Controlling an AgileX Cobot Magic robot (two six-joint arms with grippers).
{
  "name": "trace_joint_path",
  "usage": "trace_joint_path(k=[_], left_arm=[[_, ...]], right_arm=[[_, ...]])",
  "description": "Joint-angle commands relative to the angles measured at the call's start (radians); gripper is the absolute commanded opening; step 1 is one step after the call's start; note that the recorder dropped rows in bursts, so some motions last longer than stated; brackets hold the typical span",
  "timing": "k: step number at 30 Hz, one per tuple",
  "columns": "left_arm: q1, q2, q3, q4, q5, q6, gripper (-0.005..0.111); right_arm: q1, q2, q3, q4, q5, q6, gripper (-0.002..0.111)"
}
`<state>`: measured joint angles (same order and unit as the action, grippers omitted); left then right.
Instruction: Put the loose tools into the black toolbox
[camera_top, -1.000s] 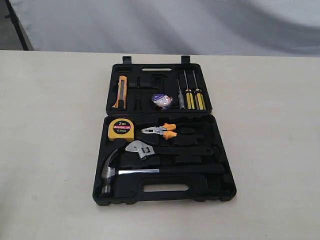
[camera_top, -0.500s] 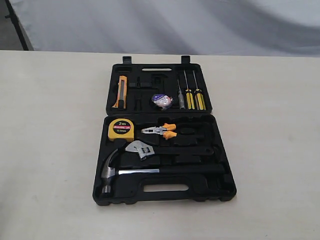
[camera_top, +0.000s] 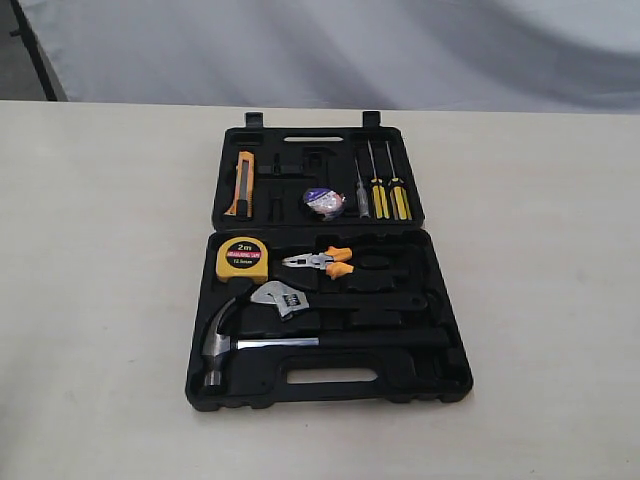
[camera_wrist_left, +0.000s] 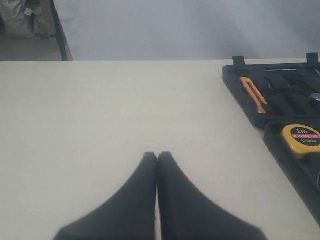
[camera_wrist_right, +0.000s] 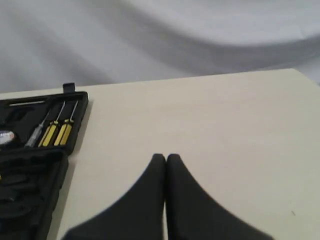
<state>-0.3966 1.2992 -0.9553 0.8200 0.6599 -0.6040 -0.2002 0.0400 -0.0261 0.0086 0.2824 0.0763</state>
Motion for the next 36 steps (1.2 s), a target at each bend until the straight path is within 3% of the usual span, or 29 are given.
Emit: trace_joint_path(k=[1, 36], left_arm=[[0.003, -0.008, 0.009, -0.014, -0.017, -0.01, 0.001], [0.003, -0.008, 0.009, -0.014, -0.017, -0.01, 0.001]], right_arm=[[-0.006, -0.04, 0.026, -0.009, 0.069, -0.001, 0.0], [-0.006, -0.04, 0.026, -0.009, 0.05, -0.001, 0.0]])
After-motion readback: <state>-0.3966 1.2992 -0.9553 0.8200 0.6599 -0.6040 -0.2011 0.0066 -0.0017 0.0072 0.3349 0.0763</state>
